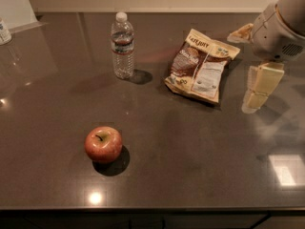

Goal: Pick brown chip bag

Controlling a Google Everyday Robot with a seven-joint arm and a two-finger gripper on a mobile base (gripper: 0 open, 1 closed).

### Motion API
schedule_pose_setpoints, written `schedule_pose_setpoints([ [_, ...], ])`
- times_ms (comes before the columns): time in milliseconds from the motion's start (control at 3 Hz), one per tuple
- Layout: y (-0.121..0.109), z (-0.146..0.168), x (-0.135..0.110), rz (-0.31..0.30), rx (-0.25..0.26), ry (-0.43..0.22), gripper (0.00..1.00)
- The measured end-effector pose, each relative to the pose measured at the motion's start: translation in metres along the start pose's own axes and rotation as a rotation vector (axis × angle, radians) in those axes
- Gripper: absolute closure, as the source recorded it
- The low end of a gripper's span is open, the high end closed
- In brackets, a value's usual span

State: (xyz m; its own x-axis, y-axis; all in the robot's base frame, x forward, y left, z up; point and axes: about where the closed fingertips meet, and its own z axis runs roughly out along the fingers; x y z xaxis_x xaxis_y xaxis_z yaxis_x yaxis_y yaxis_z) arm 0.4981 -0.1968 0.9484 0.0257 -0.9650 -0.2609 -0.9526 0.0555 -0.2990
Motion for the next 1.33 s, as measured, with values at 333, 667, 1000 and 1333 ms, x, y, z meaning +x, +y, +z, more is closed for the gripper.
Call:
schedule_pose_setpoints([
  [333,-0.024,0.028,-0.002,-0.103,-0.022,-0.032,0.0],
  [667,-0.047,0.056,0.0,-0.177,-0.052,-0.032,0.0],
  [1000,-0.063,0.083,0.002,-0.247,-0.09,-0.011,0.0],
  [1333,-0.074,0.105,0.005,-0.304,-0.133,0.016,0.0],
])
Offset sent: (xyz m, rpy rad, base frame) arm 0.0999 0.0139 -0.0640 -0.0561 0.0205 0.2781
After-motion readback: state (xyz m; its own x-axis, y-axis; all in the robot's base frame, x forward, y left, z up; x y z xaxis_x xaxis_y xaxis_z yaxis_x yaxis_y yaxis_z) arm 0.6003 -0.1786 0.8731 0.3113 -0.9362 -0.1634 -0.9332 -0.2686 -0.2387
